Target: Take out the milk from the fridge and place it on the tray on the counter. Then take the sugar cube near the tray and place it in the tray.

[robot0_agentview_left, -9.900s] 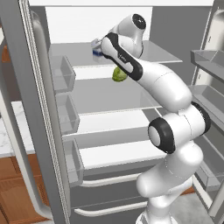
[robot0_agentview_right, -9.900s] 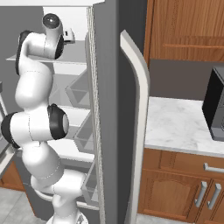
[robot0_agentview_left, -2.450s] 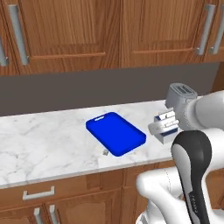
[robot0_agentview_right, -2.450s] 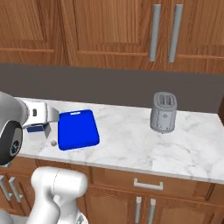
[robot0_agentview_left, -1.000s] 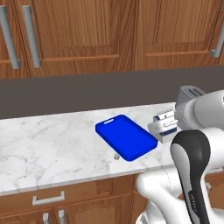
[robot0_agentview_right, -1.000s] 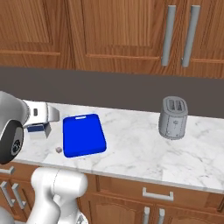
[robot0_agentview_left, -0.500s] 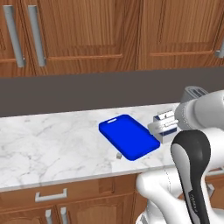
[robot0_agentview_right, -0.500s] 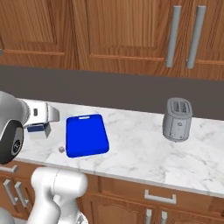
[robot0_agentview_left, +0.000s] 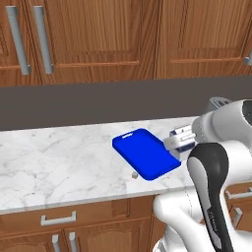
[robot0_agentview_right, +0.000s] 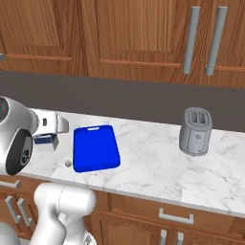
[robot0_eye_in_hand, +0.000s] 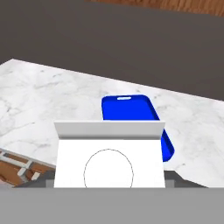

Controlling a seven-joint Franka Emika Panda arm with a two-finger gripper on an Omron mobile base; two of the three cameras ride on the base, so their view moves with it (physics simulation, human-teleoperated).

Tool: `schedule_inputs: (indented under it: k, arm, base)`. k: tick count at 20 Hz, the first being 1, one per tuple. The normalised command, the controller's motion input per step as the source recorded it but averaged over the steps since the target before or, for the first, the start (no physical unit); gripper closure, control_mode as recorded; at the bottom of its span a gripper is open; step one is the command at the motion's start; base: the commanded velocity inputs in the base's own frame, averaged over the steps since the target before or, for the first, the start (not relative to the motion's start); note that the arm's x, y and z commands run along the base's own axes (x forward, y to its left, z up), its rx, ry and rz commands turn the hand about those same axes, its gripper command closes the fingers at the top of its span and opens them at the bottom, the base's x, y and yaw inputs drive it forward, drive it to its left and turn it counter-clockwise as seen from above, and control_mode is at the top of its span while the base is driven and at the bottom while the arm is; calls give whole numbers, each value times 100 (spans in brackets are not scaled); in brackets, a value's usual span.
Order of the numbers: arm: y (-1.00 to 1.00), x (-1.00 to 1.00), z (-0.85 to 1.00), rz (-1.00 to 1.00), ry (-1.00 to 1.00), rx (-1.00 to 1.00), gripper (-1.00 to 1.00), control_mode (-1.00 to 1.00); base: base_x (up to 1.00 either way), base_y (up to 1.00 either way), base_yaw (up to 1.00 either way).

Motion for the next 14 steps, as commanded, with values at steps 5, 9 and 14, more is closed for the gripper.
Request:
schedule_inputs:
  k: [5, 9, 14]
  arm:
    - [-49, 83, -83, 16, -1, 5, 100, -100]
    - [-8, 86, -94, 22, -1, 0, 100, -100]
    - [0, 99, -76, 20, -6, 0, 100, -100]
  base:
    - [0, 0, 0]
    - [0, 0, 0]
    - [0, 0, 0]
